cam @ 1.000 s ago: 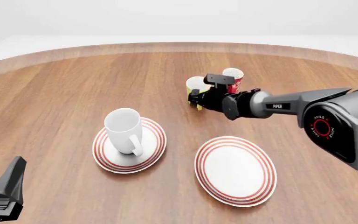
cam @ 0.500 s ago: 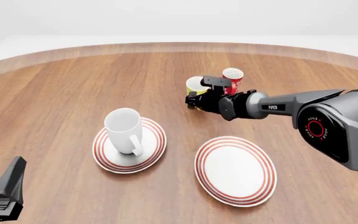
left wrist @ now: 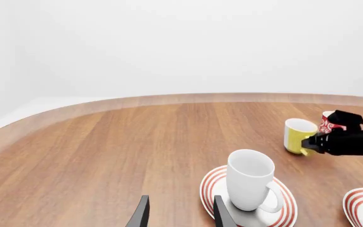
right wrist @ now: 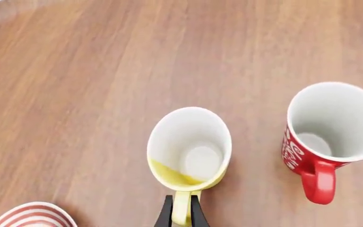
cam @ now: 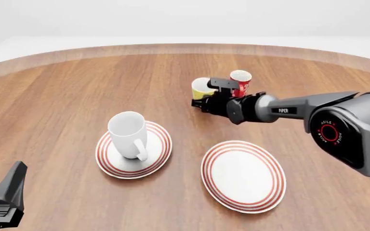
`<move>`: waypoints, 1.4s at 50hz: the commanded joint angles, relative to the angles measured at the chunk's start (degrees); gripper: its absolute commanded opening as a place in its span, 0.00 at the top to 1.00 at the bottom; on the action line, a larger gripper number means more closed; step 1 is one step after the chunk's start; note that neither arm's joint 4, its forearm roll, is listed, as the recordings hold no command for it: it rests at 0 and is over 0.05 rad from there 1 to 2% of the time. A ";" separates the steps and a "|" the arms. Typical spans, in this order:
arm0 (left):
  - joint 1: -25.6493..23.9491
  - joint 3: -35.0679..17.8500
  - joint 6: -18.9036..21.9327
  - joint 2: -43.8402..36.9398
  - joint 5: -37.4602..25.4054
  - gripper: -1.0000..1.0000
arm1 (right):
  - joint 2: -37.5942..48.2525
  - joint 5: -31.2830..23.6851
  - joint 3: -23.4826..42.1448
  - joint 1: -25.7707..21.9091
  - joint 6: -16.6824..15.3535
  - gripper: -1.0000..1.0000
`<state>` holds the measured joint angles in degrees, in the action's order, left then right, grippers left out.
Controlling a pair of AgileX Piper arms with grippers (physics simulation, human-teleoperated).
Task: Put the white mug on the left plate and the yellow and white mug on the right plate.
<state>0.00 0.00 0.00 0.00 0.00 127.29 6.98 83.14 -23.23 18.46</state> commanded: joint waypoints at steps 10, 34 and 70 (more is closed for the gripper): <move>0.00 0.00 0.00 0.00 0.00 0.00 | -4.54 0.75 -2.64 -0.59 -0.44 1.00; 0.00 0.00 0.00 0.00 0.00 0.00 | -14.86 3.36 -11.78 -1.78 -1.77 1.00; 0.00 0.00 0.00 0.00 0.00 0.00 | -31.48 4.36 -24.98 -3.15 -2.37 1.00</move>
<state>0.00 0.00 0.00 0.00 0.00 100.25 11.30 61.21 -26.14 15.81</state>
